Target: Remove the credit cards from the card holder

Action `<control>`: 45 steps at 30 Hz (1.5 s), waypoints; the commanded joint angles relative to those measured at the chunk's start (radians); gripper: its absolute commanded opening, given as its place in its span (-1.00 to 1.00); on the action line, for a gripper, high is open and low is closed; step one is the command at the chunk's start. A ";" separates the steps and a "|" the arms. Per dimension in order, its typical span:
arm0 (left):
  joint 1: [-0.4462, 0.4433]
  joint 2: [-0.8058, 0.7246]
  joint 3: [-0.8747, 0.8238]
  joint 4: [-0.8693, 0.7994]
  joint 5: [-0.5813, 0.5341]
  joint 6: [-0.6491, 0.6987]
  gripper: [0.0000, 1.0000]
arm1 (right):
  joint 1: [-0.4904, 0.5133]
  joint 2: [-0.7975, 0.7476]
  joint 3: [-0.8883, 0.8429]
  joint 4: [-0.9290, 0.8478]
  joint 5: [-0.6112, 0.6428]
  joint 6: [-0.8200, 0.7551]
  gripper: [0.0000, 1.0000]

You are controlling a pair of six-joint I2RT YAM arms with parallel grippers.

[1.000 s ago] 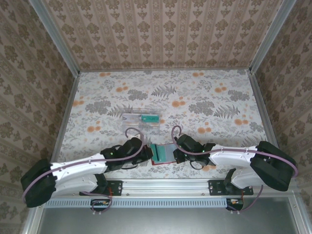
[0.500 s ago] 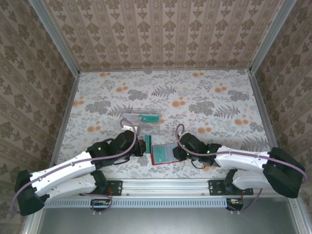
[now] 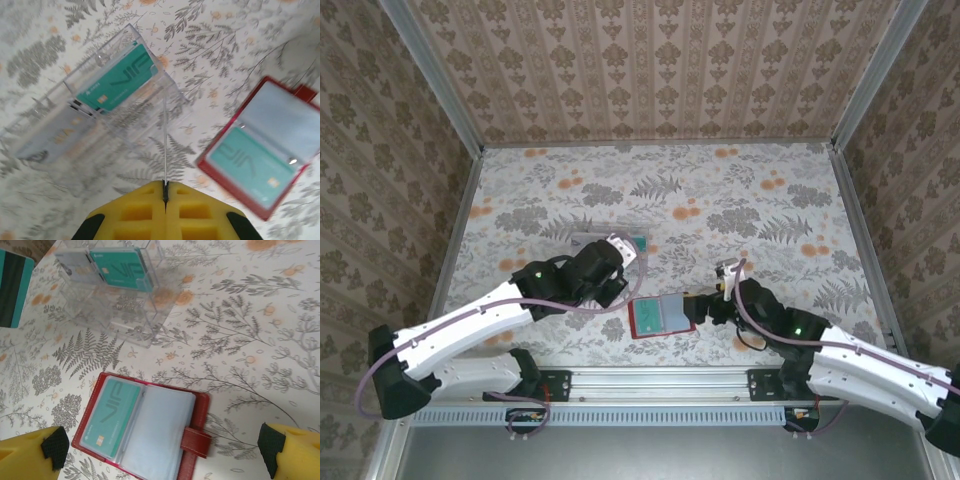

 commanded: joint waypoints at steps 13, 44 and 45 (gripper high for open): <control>0.065 0.158 0.009 0.190 -0.131 0.940 -1.00 | -0.062 -0.137 -0.087 -0.068 0.036 -0.001 1.00; 0.251 0.433 0.107 0.308 0.069 0.963 -1.00 | -0.114 -0.085 -0.108 -0.031 -0.010 0.014 1.00; 0.255 0.439 0.108 0.303 0.069 0.959 -1.00 | -0.114 -0.082 -0.108 -0.030 -0.011 0.014 1.00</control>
